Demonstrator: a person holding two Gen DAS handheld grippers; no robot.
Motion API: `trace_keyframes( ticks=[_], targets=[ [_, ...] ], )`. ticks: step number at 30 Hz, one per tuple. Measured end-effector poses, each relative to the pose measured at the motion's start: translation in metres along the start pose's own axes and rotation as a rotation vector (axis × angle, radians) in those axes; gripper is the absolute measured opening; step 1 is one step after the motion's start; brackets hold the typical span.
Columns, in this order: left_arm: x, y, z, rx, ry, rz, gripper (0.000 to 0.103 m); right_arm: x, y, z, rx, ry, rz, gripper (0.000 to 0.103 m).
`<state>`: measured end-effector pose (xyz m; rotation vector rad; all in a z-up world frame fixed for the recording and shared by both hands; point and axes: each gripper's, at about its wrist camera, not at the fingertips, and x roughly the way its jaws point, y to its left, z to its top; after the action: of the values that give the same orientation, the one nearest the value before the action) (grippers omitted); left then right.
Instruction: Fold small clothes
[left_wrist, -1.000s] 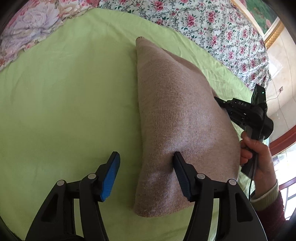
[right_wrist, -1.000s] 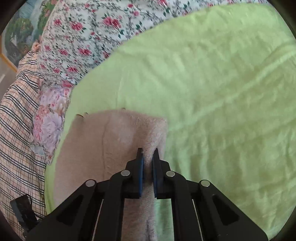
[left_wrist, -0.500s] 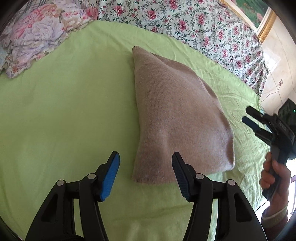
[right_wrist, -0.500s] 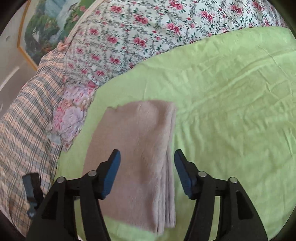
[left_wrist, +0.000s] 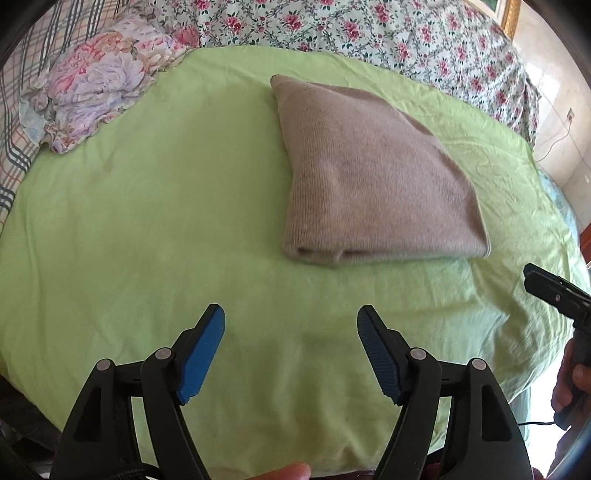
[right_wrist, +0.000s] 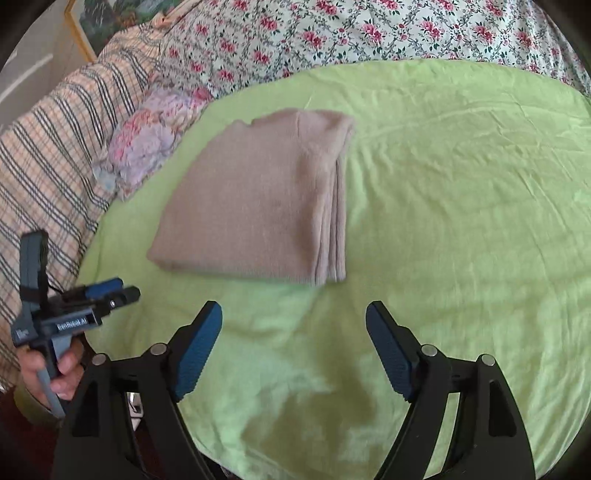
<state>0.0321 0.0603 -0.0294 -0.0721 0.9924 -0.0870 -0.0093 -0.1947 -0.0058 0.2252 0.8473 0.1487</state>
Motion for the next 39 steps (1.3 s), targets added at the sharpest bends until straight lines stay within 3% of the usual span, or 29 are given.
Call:
trace_keyframes(
  ticks=[5,14,26,39],
  targets=[
    [-0.005,-0.005,-0.015,0.052,0.000,0.040,0.080,0.001,0.002,-0.020,-0.018,0.025,-0.030,0.083],
    [-0.011,-0.015,-0.013,0.113,-0.035,0.099,0.083,0.007,0.019,-0.013,-0.109,0.015,-0.077,0.087],
    [-0.004,-0.019,0.001,0.139,-0.011,0.162,0.084,0.019,0.036,0.001,-0.152,0.021,-0.048,0.089],
    [-0.009,-0.020,0.013,0.127,-0.024,0.172,0.086,0.023,0.039,0.009,-0.141,0.021,-0.033,0.090]
  ],
)
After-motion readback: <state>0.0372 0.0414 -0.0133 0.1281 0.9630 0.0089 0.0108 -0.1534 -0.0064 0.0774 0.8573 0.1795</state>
